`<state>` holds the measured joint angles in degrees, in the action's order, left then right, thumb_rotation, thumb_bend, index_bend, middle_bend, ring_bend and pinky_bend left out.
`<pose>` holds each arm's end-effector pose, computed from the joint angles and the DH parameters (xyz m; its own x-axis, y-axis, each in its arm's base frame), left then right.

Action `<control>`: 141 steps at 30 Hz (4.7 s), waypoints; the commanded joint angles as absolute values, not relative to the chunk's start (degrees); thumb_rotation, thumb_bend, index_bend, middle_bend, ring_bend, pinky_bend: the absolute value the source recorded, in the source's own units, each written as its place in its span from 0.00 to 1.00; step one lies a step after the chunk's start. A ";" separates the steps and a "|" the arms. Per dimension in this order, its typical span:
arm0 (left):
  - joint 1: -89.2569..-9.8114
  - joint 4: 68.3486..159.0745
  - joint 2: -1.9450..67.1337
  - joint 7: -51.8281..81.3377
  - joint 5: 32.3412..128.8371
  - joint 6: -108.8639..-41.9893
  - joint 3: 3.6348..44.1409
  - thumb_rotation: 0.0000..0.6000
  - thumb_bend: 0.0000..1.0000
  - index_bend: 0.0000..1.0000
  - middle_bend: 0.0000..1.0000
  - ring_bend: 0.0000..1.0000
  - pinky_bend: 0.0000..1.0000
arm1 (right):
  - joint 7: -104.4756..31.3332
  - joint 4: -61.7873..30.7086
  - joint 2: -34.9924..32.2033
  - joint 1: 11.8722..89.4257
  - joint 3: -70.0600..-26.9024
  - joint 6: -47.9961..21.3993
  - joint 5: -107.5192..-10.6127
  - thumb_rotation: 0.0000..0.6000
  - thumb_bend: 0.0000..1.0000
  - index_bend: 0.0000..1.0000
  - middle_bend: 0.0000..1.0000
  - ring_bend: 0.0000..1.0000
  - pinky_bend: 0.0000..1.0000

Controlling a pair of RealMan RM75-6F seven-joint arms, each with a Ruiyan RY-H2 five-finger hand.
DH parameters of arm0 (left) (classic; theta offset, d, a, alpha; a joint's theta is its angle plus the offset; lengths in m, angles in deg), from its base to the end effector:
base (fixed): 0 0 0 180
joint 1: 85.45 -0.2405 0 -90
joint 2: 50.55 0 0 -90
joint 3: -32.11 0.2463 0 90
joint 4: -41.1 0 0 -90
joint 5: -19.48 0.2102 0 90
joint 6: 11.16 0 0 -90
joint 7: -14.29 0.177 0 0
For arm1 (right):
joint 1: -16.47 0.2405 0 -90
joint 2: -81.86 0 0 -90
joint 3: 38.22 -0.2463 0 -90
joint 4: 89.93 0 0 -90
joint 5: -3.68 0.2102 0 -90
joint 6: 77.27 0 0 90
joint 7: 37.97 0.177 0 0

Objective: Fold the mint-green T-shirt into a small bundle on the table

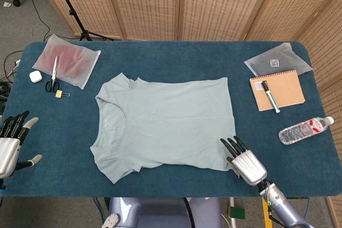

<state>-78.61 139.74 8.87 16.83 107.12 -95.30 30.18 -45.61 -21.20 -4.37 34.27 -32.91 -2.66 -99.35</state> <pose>-0.2770 0.2180 0.1620 0.4155 0.0211 0.9094 0.9076 -0.0756 -0.4129 -0.2619 -0.2333 -0.0069 0.6386 -0.1115 0.7614 -0.6844 -0.5347 0.4957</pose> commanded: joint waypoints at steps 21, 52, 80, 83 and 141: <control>-71.07 104.98 26.61 5.14 133.89 -101.84 37.30 1.00 0.04 0.34 0.00 0.00 0.00 | -40.91 -18.42 -1.98 34.82 -32.49 0.13 -99.41 1.00 0.59 0.65 0.00 0.00 0.00; -67.39 78.91 46.38 -2.98 137.39 -107.73 43.13 1.00 0.12 0.52 0.00 0.00 0.00 | -40.88 -17.50 -1.15 35.09 -32.57 0.11 -98.33 1.00 0.62 0.66 0.00 0.00 0.00; -65.10 68.58 55.14 -13.64 132.74 -107.23 45.20 1.00 0.21 0.54 0.00 0.00 0.00 | -41.10 -17.23 -0.81 35.15 -32.77 0.21 -97.70 1.00 0.66 0.66 0.00 0.00 0.00; -65.05 68.34 55.25 -13.67 132.32 -107.06 45.39 1.00 0.22 0.55 0.00 0.00 0.00 | -41.05 -17.14 -0.71 35.14 -32.84 0.30 -97.61 1.00 0.66 0.66 0.00 0.00 0.00; -65.83 81.02 44.97 -11.60 135.79 -115.02 52.57 1.00 0.48 0.71 0.00 0.00 0.00 | -28.80 -14.35 5.93 37.64 -23.69 6.34 -111.85 1.00 0.67 0.67 0.03 0.00 0.02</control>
